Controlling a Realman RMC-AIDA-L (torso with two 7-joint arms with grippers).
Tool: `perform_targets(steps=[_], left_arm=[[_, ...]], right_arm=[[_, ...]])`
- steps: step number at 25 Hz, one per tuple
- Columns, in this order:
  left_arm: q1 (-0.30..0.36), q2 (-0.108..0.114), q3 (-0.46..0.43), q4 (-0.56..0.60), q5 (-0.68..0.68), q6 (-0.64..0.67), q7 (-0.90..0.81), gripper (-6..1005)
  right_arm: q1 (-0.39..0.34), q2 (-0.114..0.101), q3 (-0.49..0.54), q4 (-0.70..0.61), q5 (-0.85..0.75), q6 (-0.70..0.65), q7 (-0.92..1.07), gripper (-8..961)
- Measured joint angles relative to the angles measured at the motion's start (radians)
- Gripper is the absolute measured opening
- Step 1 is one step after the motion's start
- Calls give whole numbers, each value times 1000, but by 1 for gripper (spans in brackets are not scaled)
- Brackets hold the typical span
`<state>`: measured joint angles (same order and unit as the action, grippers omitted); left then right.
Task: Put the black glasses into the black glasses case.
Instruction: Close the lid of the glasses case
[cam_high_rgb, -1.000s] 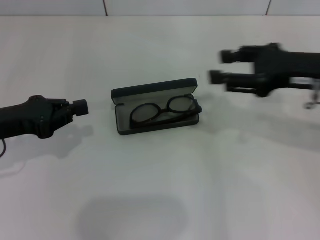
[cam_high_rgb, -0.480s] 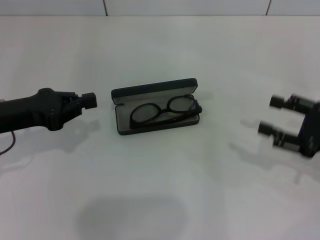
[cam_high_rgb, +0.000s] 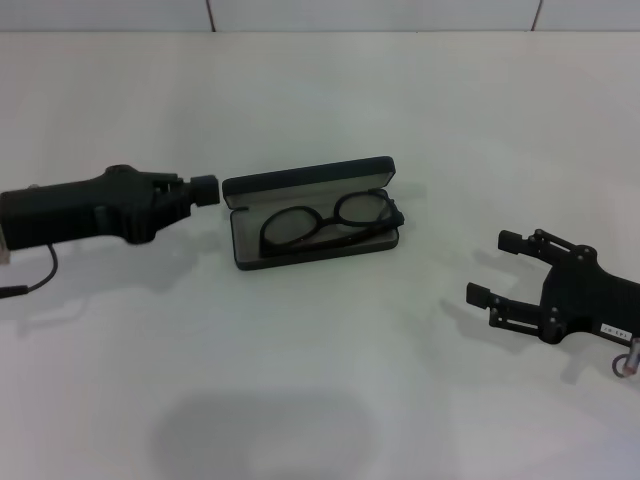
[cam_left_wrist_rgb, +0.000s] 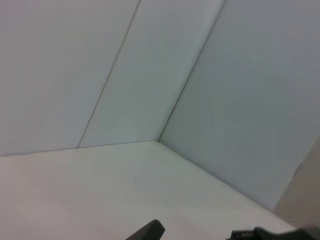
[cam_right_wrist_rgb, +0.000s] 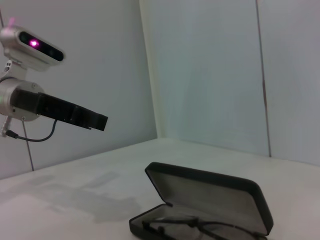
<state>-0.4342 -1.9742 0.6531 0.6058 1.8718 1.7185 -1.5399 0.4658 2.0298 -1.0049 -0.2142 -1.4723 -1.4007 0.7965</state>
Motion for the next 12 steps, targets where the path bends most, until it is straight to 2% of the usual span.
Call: perform_targets(steps=[5, 9, 12], left_arm=[[-35, -7, 4, 9, 11, -1, -166, 23], [-65, -21, 7, 10, 109, -34, -214, 23], [-73, -39, 7, 10, 194, -126, -212, 24]], right_arm=[[0, 0, -3, 2, 21, -5, -17, 833], [-2, 0, -2, 2, 22, -12, -28, 832], [-4, 0, -2, -2, 22, -24, -28, 832]])
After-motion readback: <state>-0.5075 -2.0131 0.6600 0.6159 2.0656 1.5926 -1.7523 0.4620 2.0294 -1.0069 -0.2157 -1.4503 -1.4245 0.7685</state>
